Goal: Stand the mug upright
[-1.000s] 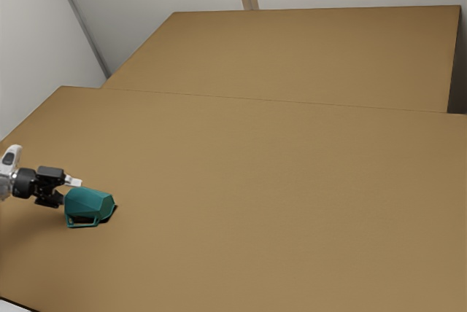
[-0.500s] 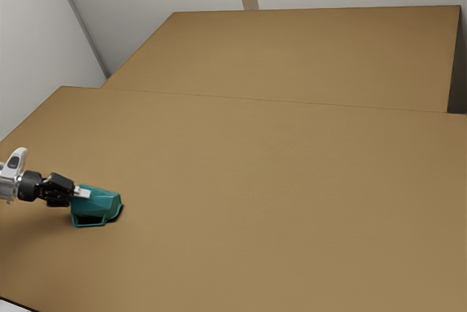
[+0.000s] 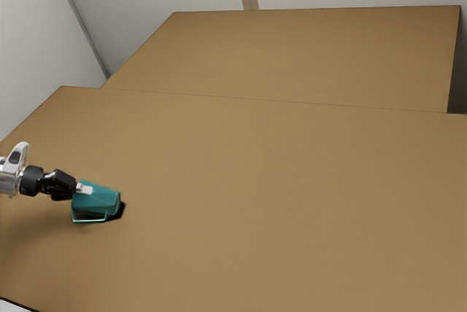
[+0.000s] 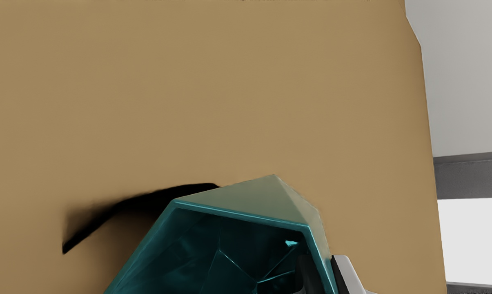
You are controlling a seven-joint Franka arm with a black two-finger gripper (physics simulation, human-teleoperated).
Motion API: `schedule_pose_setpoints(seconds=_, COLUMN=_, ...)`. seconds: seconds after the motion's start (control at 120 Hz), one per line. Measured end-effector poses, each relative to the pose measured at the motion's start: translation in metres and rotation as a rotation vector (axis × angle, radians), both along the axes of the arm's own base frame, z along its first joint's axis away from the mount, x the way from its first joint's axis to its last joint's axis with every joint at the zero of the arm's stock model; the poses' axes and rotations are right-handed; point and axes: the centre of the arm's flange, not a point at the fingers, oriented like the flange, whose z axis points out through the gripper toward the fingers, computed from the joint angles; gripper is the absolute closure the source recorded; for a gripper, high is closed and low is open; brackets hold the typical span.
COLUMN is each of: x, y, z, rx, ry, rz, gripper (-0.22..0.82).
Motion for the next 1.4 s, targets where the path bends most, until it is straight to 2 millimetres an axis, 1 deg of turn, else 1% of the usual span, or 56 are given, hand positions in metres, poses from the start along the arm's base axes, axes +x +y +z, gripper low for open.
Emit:
schedule_pose_setpoints(seconds=0.108, x=0.005, y=-0.003, z=0.007, rx=-0.005, ry=-0.021, rz=-0.004, gripper=0.77)
schedule_pose_setpoints(seconds=0.208, x=0.015, y=-0.008, z=0.018, rx=-0.003, ry=-0.048, rz=-0.020, gripper=0.77)
schedule_pose_setpoints(seconds=0.242, x=0.022, y=-0.010, z=0.029, rx=0.006, ry=-0.069, rz=-0.031, gripper=0.77)
schedule_pose_setpoints(seconds=0.275, x=0.033, y=-0.013, z=0.044, rx=0.029, ry=-0.096, rz=-0.054, gripper=0.77)
schedule_pose_setpoints(seconds=0.35, x=0.071, y=-0.027, z=0.090, rx=0.146, ry=-0.141, rz=-0.162, gripper=0.78)
schedule_pose_setpoints(seconds=0.392, x=0.087, y=-0.036, z=0.110, rx=0.215, ry=-0.148, rz=-0.217, gripper=0.78)
schedule_pose_setpoints(seconds=0.517, x=0.120, y=-0.060, z=0.149, rx=0.450, ry=-0.118, rz=-0.359, gripper=0.78)
schedule_pose_setpoints(seconds=0.6, x=0.143, y=-0.085, z=0.159, rx=0.602, ry=-0.101, rz=-0.440, gripper=0.78)
schedule_pose_setpoints(seconds=0.708, x=0.170, y=-0.127, z=0.159, rx=0.786, ry=-0.080, rz=-0.538, gripper=0.78)
schedule_pose_setpoints(seconds=0.775, x=0.181, y=-0.150, z=0.154, rx=0.884, ry=-0.053, rz=-0.585, gripper=0.78)
schedule_pose_setpoints(seconds=0.833, x=0.188, y=-0.162, z=0.147, rx=0.952, ry=-0.024, rz=-0.602, gripper=0.78)
schedule_pose_setpoints(seconds=0.883, x=0.195, y=-0.170, z=0.136, rx=0.992, ry=0.005, rz=-0.606, gripper=0.78)
schedule_pose_setpoints(seconds=1.017, x=0.211, y=-0.194, z=0.113, rx=1.056, ry=0.045, rz=-0.576, gripper=0.78)
schedule_pose_setpoints(seconds=1.15, x=0.220, y=-0.209, z=0.100, rx=1.076, ry=0.073, rz=-0.514, gripper=0.78)
schedule_pose_setpoints(seconds=1.283, x=0.225, y=-0.213, z=0.080, rx=1.074, ry=0.117, rz=-0.444, gripper=0.78)
schedule_pose_setpoints(seconds=1.4, x=0.227, y=-0.214, z=0.072, rx=1.062, ry=0.144, rz=-0.382, gripper=0.78)
